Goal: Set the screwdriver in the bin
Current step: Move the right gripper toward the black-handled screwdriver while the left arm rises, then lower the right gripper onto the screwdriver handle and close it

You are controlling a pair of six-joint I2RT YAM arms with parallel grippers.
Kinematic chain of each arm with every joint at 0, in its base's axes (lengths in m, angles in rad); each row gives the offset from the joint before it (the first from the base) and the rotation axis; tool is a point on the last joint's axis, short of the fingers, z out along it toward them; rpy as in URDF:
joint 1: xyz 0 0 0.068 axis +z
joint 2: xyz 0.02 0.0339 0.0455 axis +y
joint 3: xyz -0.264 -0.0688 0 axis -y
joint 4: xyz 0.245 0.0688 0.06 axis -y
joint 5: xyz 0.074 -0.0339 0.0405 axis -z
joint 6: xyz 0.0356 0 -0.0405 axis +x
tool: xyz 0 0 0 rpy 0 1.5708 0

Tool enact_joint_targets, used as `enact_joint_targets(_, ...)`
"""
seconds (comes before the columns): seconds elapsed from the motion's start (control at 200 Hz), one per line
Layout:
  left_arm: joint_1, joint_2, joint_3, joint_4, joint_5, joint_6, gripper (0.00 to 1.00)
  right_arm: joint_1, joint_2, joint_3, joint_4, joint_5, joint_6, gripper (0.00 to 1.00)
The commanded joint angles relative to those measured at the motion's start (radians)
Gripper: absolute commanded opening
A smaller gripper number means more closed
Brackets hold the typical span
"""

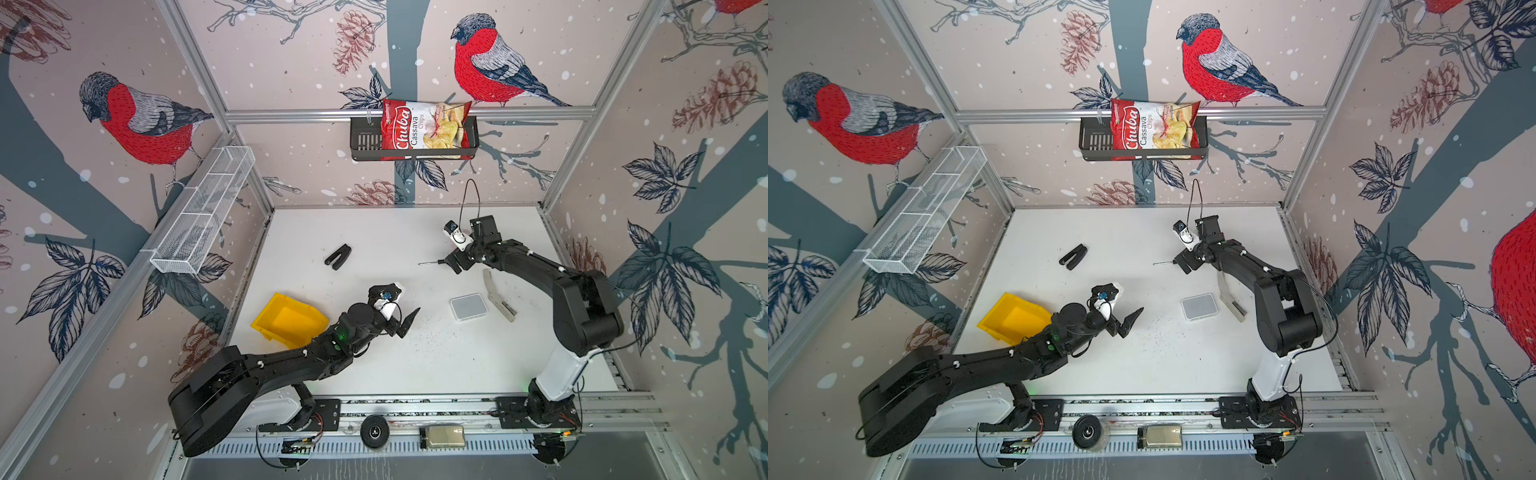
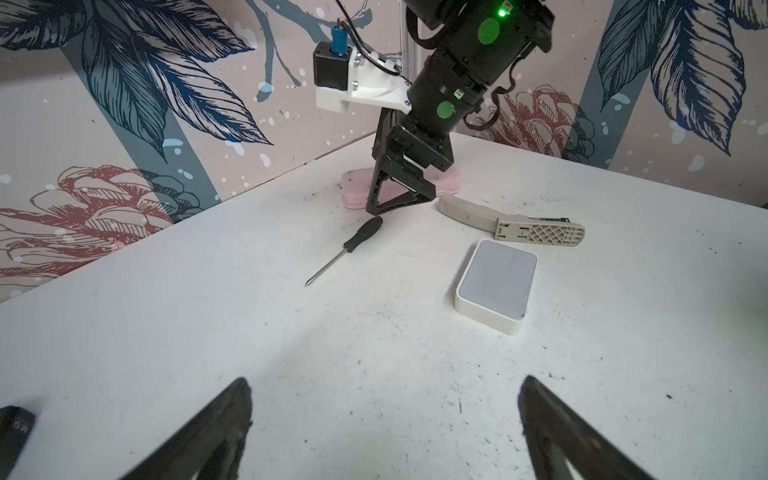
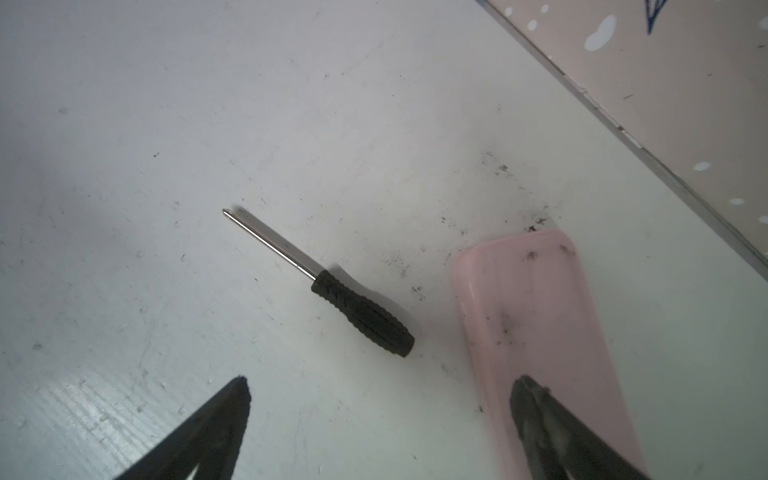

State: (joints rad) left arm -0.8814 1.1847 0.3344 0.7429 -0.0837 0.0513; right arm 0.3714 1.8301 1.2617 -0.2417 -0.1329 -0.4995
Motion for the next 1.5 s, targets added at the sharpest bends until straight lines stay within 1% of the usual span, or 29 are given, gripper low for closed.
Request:
enact_joint_targets(0.0,-0.004,-0.025,-0.012,-0.031,-0.039,-0.012,0.98,0.009,0.061,0.064,-0.104,-0.044,-0.053,1.0)
enact_joint_targets(0.195,-0.005,-0.077,-0.018,-0.1,-0.074,0.01,0.98,0.013,0.154,0.167,-0.173,-0.049,-0.054,1.0)
enact_joint_targets(0.295,-0.004,-0.101,-0.035,-0.109,-0.089,0.013,0.99,0.012,0.204,0.211,-0.217,-0.047,-0.066,1.0)
enact_joint_targets(0.375,-0.005,-0.111,-0.043,-0.114,-0.101,0.016,0.98,0.009,0.235,0.235,-0.237,-0.047,-0.068,0.98)
enact_joint_targets(0.605,-0.004,-0.12,-0.051,-0.114,-0.12,0.009,0.98,0.005,0.285,0.255,-0.208,0.008,-0.054,0.94)
enact_joint_targets(0.731,-0.004,-0.114,-0.051,-0.109,-0.12,0.009,0.99,-0.001,0.32,0.276,-0.227,0.006,-0.061,0.93)
enact_joint_targets(0.886,-0.004,-0.115,-0.055,-0.112,-0.12,0.016,0.98,-0.003,0.349,0.313,-0.262,-0.014,-0.071,0.89)
enact_joint_targets(1.091,-0.005,-0.121,-0.061,-0.109,-0.14,0.018,0.98,-0.014,0.343,0.318,-0.305,-0.071,-0.077,0.78)
enact_joint_targets(1.176,-0.005,-0.123,-0.061,-0.113,-0.14,0.013,0.98,-0.023,0.329,0.311,-0.322,-0.111,-0.075,0.72)
enact_joint_targets(1.301,-0.004,-0.122,-0.061,-0.117,-0.14,0.015,0.98,-0.027,0.32,0.3,-0.337,-0.112,-0.076,0.63)
enact_joint_targets(1.491,-0.005,-0.113,-0.059,-0.111,-0.137,0.031,0.98,-0.022,0.32,0.302,-0.342,-0.103,-0.062,0.46)
